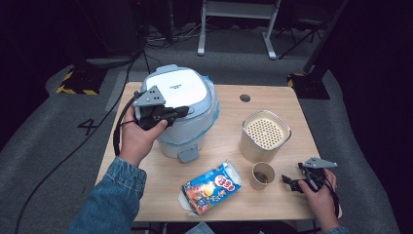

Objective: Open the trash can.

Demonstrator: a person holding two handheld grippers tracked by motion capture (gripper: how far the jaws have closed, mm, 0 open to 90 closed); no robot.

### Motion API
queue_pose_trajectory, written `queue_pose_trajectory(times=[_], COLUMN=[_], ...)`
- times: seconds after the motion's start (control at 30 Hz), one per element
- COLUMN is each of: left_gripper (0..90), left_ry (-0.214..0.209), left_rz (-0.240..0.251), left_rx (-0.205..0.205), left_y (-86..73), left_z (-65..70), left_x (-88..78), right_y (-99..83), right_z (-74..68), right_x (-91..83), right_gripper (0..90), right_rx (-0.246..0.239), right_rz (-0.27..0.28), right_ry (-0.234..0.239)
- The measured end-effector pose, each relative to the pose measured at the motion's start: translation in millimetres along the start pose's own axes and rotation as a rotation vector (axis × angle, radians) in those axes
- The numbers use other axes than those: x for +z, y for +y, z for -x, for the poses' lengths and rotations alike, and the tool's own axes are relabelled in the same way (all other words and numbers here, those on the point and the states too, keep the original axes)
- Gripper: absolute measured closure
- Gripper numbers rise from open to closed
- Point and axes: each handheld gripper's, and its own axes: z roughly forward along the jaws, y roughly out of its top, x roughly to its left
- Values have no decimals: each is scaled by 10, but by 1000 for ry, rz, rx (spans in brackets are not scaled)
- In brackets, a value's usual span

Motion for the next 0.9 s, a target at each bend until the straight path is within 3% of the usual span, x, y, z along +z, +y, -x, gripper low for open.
queue_pose_trajectory(times=[0.1,0.7,0.9], left_gripper=[898,897,899], left_ry=[32,62,91], left_rz=[-19,-58,-96], left_rx=[6,36,48], left_y=[-6,38,77], left_z=[-13,-5,51], left_x=[14,20,31], right_y=[0,0,0], right_z=[0,0,0], right_x=[0,0,0], right_gripper=[71,71,71], right_rx=[0,0,-1], right_rz=[0,0,0], right_ry=[0,0,0])
